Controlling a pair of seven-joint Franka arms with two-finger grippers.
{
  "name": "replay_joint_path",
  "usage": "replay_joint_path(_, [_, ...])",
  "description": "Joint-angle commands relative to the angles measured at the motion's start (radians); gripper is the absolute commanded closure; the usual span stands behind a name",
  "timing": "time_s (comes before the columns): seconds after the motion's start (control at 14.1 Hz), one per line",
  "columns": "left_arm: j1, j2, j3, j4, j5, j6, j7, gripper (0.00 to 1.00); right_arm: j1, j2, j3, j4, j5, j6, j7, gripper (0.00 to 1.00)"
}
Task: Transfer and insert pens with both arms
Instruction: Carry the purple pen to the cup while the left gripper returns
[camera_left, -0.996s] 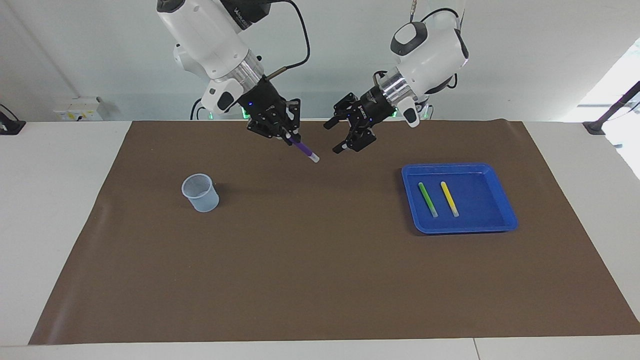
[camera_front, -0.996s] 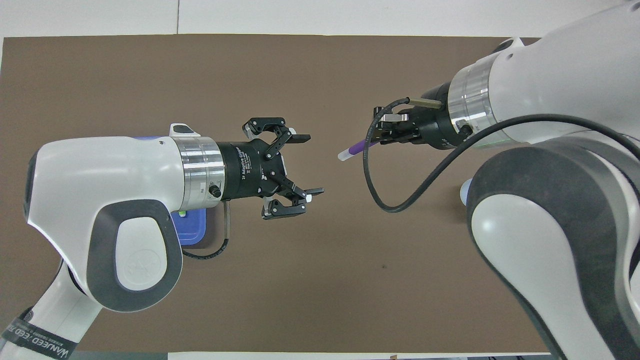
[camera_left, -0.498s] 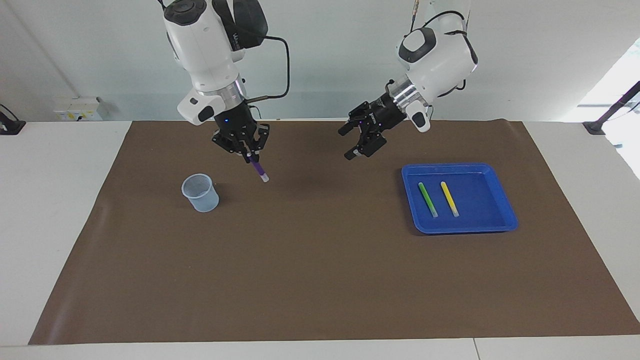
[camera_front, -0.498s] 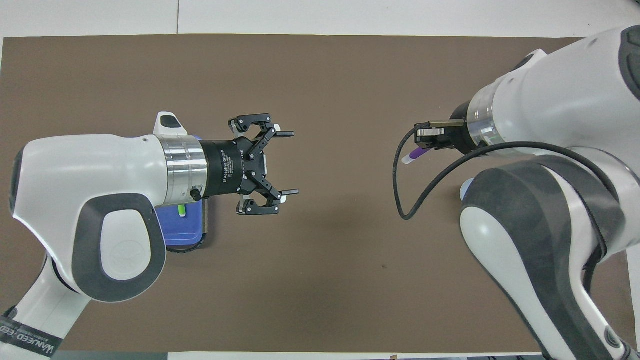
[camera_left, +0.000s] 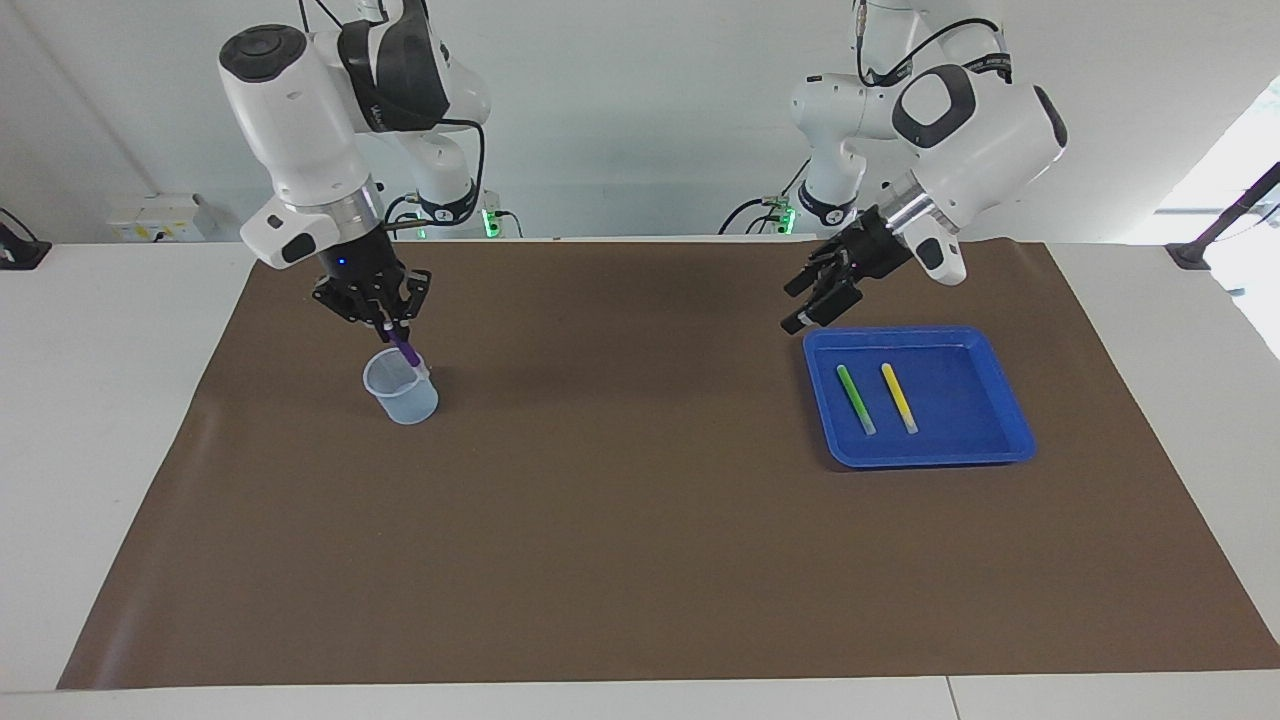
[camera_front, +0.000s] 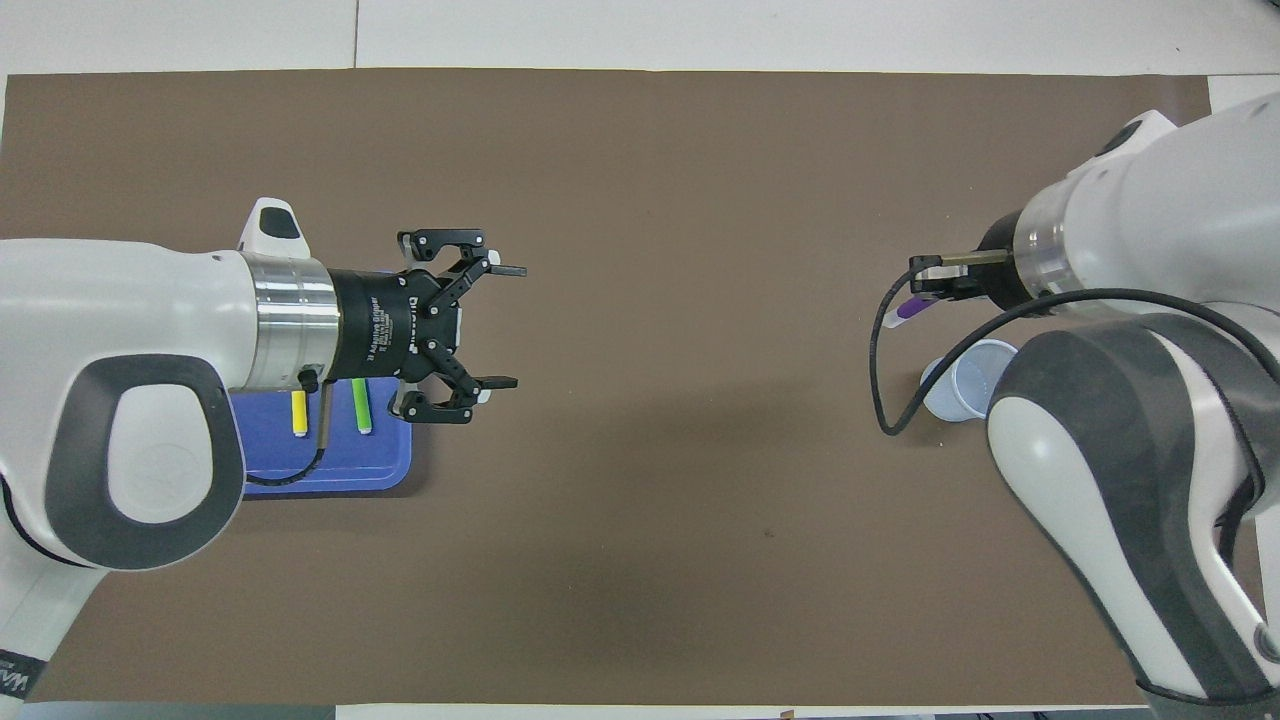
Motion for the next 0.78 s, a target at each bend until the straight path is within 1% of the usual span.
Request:
replay_joint_path(0.0, [0.067,-0.018,-0.005,-0.03,0.067,-0.039,0.184,0.0,-0.048,-0.068,0.011,-0.13,-0.014,0.075,-0.068,1.0])
replay_joint_path(0.14, [0.105,0.001,-0.005,-0.032,0.145,-0.043,0.333,0.0,-0.054,-0.107,0.011,-0.231,-0.014,0.156,-0.083,1.0])
replay_joint_path(0.21, [0.117,0.016,-0.005,-0.03,0.186,-0.043,0.416,0.0,-0.066,-0.119,0.011,-0.265,-0.014,0.185,-0.107,1.0])
replay_joint_path(0.43, [0.133,0.062,-0.005,-0.03,0.374,-0.034,0.66,0.0,-0.106,-0.119,0.011,-0.314,-0.014,0.225,-0.166,1.0])
replay_joint_path(0.57, [0.162,0.097,-0.005,-0.027,0.456,-0.021,0.825,0.0,-0.109,-0.119,0.011,-0.354,-0.014,0.274,-0.167,1.0])
replay_joint_path(0.71, [0.171,0.146,-0.003,-0.027,0.534,0.025,0.979,0.01,-0.111,-0.107,0.011,-0.375,-0.014,0.299,-0.167,1.0])
